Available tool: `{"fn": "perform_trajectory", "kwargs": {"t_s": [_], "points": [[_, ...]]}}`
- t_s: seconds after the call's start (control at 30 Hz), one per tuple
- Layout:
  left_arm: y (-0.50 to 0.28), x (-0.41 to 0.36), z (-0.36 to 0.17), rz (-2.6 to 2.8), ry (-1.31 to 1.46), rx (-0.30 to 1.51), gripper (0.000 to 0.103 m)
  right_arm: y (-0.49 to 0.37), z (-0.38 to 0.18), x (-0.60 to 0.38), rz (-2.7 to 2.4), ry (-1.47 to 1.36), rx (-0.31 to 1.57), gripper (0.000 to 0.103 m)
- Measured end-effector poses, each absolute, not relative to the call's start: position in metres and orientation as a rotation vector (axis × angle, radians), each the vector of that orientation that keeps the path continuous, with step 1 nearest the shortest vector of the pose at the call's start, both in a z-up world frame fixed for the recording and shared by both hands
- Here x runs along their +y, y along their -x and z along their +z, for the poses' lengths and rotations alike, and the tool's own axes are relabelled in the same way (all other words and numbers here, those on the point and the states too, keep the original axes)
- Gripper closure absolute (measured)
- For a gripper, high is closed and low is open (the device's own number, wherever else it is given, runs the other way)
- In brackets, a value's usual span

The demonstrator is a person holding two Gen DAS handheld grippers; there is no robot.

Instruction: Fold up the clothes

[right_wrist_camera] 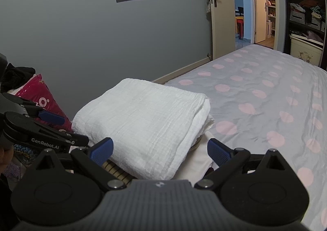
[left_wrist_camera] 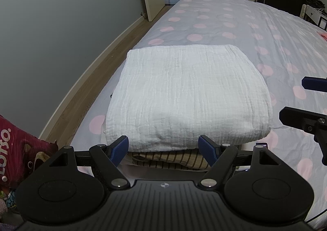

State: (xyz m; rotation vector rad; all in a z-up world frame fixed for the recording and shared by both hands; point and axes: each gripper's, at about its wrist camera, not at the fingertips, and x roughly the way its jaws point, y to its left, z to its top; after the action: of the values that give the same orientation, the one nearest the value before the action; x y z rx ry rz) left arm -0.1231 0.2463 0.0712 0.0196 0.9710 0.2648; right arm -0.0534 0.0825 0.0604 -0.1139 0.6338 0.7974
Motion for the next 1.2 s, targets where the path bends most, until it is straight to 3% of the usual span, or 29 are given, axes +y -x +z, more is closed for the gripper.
{"fn": "perform_trajectory", "kwargs": {"t_s": [1.2], "points": [[0.1253,0.242,0.0695,0.269,-0.033,0.975,0.029,0.054,0.0588,0.0835,0.796,0.111,0.645,0.003]]}}
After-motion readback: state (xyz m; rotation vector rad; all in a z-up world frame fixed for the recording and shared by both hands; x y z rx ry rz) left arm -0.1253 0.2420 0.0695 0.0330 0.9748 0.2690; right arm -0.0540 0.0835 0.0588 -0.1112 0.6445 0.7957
